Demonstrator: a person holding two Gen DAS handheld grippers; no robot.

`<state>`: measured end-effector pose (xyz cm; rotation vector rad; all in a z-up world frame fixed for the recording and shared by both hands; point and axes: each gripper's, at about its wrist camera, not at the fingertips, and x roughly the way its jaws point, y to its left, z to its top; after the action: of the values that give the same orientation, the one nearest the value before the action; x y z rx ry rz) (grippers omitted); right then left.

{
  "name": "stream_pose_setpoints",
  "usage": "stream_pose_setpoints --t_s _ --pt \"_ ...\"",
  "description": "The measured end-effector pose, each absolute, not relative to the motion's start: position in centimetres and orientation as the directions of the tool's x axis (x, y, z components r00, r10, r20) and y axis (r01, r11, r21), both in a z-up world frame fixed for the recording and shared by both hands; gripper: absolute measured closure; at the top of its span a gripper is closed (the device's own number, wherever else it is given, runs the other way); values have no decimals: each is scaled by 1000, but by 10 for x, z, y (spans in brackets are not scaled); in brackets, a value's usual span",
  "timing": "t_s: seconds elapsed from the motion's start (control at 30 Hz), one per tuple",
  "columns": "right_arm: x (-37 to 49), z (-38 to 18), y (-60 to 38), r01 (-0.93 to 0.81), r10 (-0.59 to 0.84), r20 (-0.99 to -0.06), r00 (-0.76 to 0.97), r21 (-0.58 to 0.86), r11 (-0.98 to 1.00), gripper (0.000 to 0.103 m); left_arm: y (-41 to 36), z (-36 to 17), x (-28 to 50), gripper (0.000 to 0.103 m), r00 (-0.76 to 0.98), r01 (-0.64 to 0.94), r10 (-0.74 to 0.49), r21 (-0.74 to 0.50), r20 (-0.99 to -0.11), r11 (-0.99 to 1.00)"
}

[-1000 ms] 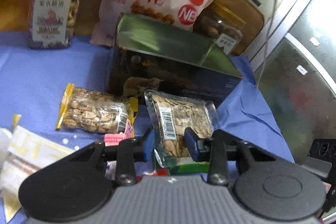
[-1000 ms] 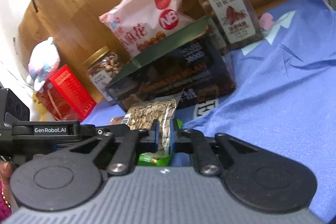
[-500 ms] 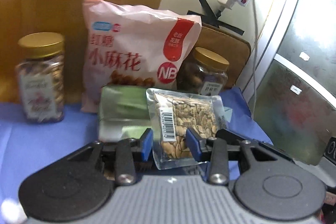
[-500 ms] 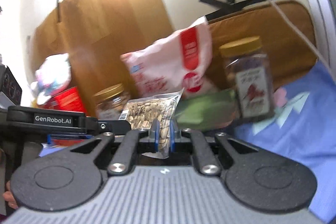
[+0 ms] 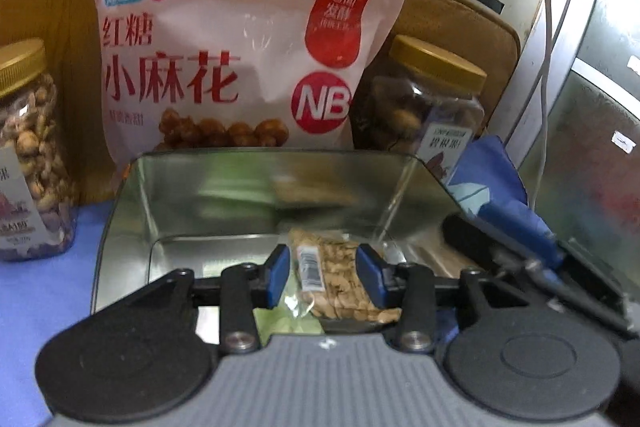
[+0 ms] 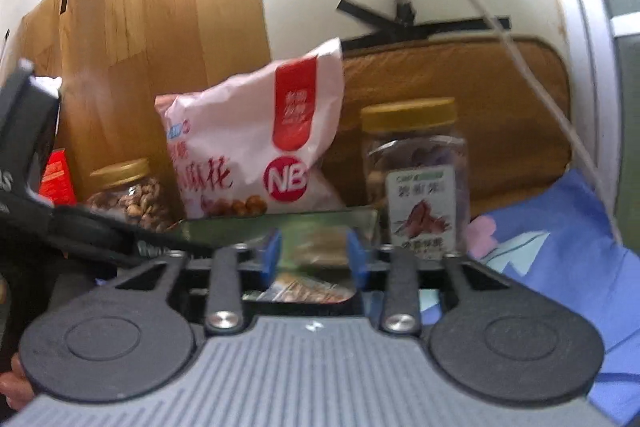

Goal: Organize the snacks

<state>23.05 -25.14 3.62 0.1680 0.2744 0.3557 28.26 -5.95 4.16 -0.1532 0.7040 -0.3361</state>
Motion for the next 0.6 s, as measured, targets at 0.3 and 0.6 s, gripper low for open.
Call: stream_pose_setpoints --t_s 0.3,0.6 --pt "200 49 -263 -323 379 -165 910 290 901 60 -13 66 209 65 775 244 -385 -325 -500 914" --pt "159 39 -241 -431 511 -289 810 298 852 49 -9 31 149 65 727 216 -323 -245 -606 945"
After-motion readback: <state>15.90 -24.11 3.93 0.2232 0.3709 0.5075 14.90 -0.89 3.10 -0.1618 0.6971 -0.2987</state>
